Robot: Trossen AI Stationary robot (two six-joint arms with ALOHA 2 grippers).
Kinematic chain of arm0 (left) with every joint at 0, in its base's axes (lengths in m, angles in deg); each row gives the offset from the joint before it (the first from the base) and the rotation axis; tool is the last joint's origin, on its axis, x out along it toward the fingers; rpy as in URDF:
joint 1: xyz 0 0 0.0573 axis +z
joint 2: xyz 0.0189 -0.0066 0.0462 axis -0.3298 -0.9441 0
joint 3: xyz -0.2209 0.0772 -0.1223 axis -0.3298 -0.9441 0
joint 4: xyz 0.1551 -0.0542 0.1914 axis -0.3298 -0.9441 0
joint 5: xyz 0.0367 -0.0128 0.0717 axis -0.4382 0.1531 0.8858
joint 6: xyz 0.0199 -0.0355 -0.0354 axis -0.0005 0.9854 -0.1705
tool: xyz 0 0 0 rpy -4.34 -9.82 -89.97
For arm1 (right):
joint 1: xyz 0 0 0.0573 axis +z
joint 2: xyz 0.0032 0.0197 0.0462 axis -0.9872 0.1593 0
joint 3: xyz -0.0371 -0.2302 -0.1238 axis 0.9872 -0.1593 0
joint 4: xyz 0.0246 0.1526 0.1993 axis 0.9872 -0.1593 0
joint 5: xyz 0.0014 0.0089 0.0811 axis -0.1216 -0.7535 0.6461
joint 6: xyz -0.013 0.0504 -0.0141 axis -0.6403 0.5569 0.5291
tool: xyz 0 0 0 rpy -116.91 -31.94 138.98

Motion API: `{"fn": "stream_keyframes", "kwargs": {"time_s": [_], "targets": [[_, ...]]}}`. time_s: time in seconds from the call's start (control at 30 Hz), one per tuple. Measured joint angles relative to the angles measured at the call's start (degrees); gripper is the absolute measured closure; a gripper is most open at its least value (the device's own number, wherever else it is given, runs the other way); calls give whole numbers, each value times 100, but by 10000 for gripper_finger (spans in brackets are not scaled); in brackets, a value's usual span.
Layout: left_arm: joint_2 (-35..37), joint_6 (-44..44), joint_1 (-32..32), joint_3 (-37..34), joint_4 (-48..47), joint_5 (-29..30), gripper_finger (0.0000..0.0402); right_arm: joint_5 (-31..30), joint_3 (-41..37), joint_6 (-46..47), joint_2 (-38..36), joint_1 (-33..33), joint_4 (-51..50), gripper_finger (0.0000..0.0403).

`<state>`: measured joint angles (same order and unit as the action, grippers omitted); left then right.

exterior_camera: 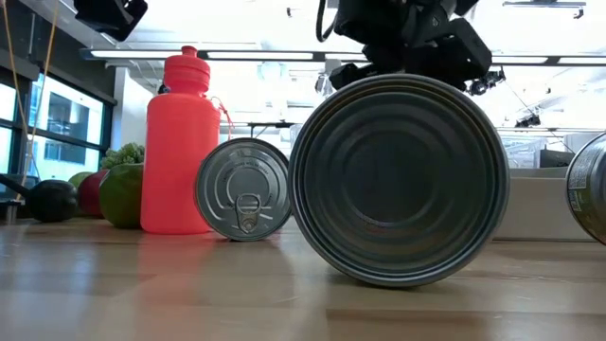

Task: Pick & Place Food Item
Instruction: Put the blue pink tuna can into the gray bin

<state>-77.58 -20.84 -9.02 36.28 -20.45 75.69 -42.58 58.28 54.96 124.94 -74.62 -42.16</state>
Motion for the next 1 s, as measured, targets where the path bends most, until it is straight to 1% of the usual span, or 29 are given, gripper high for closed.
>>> {"fn": "stream_keyframes", "kwargs": {"time_s": [0.13,0.23,0.4,0.47,0.63,0.77,0.9,1.0], "targets": [[1,142,0,0,49,0,156,-67,-137,-338,0,-52,-58,13],[1,222,-1,0,63,1,156,-76,-274,-672,0,-61,124,13],[0,259,-2,0,206,4,156,-15,-362,-848,0,-235,308,13],[0,267,-2,0,260,4,156,-24,-375,-835,0,-291,333,13],[2,613,-2,0,484,4,156,129,-375,-104,0,-421,441,13],[2,735,-2,0,567,4,156,317,-375,-418,30,-453,440,13],[2,714,-2,0,713,4,156,208,-388,-557,176,-429,451,13],[0,712,-2,0,790,4,156,143,-368,-641,318,-441,674,13]]}}
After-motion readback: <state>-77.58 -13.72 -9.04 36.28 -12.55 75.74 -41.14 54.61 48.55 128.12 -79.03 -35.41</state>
